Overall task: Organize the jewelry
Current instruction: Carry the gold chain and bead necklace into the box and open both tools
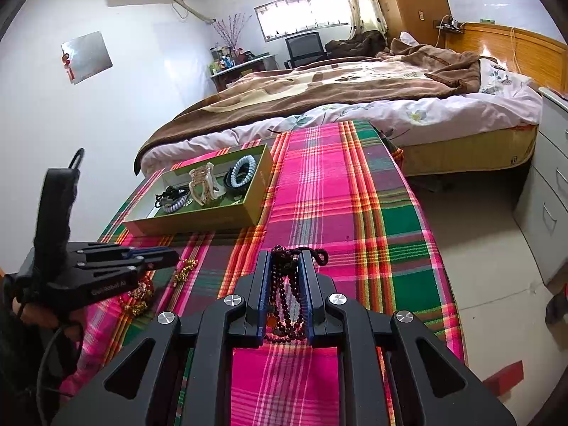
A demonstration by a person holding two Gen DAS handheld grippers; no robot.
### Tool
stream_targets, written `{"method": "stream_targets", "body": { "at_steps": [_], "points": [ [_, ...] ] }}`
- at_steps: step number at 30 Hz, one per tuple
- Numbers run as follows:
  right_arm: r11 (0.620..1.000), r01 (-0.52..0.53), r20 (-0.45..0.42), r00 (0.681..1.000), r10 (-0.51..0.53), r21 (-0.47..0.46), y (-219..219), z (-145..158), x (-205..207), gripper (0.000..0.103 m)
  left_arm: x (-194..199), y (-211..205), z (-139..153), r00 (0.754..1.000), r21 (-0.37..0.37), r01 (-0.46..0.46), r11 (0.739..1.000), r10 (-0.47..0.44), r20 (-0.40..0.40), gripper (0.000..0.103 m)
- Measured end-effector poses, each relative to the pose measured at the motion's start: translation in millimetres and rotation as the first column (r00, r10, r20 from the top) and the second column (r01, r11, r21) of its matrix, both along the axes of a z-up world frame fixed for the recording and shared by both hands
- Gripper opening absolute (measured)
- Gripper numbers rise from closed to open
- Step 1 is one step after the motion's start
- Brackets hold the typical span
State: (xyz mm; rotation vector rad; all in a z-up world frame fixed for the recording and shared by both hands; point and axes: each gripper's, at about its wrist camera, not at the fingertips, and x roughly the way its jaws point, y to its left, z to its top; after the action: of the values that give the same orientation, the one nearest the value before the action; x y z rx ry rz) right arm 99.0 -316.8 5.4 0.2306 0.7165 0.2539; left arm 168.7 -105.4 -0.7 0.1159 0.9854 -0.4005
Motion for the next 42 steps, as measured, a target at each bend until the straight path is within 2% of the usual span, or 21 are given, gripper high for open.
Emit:
{"method": "stream_targets", "body": {
  "at_steps": [15, 28, 34, 42],
  "points": [
    [1.000, -0.022, 0.039, 0.999, 0.023, -0.022, 14, 23, 8, 0.016, 3, 33, 45, 0.996, -0.104, -0.051, 0.993, 0.058, 0.064, 0.009],
    [0.997, -0.064, 0.083, 0.994, 0.066, -0.034, 44, 58, 54, 0.016, 30, 63, 86, 0.985, -0.136, -0.100, 0.986, 0.118, 0.124, 0.009],
    [0.996, -0.086, 0.051, 0.995, 0.088, -0.026, 60, 54, 85, 0.016, 49, 79, 96, 0.981, -0.144, -0.125, 0.982, 0.144, 0.132, 0.009],
    [0.994, -0.110, -0.007, 0.994, 0.110, 0.004, 75, 36, 119, 0.016, 79, 100, 90, 0.976, -0.153, -0.174, 0.973, 0.191, 0.104, 0.009]
  ]
}}
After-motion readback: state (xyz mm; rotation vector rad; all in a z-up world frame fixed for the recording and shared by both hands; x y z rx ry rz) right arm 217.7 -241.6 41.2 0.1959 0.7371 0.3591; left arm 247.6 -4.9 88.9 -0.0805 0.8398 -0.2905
